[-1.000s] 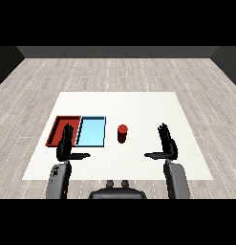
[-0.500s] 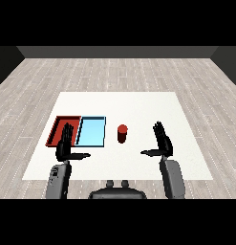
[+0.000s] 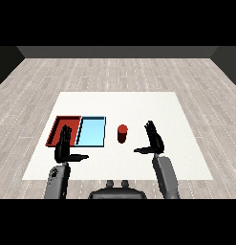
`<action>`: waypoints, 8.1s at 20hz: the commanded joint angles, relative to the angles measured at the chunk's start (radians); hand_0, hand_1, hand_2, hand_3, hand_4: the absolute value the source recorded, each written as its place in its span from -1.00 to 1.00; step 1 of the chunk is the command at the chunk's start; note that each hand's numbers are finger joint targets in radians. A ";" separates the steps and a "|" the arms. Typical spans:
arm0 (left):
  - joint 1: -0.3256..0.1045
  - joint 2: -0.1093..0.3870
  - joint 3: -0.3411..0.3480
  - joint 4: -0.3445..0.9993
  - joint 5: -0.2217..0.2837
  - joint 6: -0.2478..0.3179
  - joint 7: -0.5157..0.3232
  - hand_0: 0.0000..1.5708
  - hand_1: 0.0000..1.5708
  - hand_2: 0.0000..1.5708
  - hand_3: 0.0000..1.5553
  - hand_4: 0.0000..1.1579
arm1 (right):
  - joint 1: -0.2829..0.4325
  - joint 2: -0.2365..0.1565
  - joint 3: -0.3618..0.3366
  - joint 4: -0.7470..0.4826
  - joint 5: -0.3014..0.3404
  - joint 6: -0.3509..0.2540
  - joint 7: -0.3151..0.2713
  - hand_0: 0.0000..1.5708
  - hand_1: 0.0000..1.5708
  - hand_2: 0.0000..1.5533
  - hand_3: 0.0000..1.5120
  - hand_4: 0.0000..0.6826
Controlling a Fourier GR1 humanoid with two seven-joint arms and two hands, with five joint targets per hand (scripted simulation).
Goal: Pick the red can and put it in the red box
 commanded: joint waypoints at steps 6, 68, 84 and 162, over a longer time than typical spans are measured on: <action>0.021 -0.030 -0.014 -0.002 -0.010 0.016 -0.033 -1.00 -1.00 -1.00 -1.00 -1.00 | -0.126 0.010 0.001 0.203 -0.041 -0.005 -0.068 -1.00 -1.00 -1.00 -1.00 -1.00; 0.028 -0.001 0.030 -0.101 0.056 0.001 0.055 -1.00 -1.00 -1.00 -1.00 -1.00 | -0.691 0.010 0.535 1.032 -0.669 -0.242 -0.390 -1.00 -1.00 -1.00 -1.00 -1.00; -0.020 -0.007 0.036 0.007 0.047 -0.004 0.009 -1.00 -1.00 -1.00 -1.00 -1.00 | -0.743 0.010 0.742 1.114 -0.752 -0.625 -0.196 0.83 0.83 0.87 0.86 0.55; -0.384 -0.048 -0.433 0.145 0.065 0.286 0.505 -1.00 -1.00 -1.00 -1.00 -1.00 | -0.368 -0.165 0.461 -0.143 0.139 -0.656 0.278 0.85 0.85 0.83 0.81 0.67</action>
